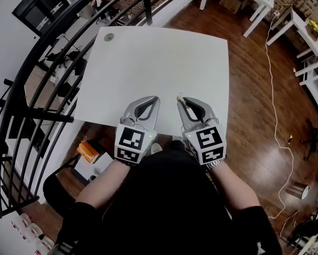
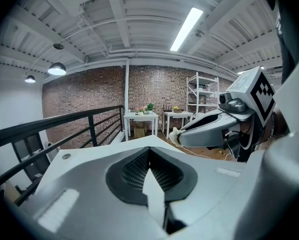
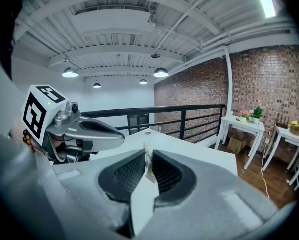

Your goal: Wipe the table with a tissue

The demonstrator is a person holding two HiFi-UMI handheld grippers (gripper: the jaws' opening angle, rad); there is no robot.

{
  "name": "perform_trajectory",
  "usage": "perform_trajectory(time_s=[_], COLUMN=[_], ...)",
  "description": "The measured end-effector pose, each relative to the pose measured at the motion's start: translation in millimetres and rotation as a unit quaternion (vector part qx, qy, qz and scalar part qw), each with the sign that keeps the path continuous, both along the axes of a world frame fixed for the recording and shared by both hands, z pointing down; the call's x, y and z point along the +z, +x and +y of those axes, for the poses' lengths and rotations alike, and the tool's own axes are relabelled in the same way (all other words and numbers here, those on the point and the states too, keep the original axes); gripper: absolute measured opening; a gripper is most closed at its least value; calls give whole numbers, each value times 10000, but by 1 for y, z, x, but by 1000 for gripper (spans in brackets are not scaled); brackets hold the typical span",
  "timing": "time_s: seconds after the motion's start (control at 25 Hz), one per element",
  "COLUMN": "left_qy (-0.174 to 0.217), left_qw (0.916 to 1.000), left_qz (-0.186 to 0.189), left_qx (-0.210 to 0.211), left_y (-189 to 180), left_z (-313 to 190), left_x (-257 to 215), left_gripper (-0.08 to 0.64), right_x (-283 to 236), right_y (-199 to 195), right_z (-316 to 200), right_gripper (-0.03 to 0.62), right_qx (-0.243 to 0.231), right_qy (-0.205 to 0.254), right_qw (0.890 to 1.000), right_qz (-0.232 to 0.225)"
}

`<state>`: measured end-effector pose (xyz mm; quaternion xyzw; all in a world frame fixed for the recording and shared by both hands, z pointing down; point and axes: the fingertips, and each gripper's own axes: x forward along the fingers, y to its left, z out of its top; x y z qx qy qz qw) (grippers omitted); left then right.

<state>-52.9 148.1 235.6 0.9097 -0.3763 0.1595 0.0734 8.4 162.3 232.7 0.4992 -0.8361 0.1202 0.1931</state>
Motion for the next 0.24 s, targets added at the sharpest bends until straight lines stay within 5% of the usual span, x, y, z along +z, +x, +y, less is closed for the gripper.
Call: perform_trajectory(time_s=[0.24], left_qy=[35], left_qw=[10000], left_qz=[27], left_qx=[6], left_y=[-3], left_z=[6], left_x=[1], left_gripper=[16], right_x=[4], right_y=[-5], right_z=[6], right_gripper=[35], right_qx=[-13], right_qy=[28], right_qw=[10000], right_qz=[45])
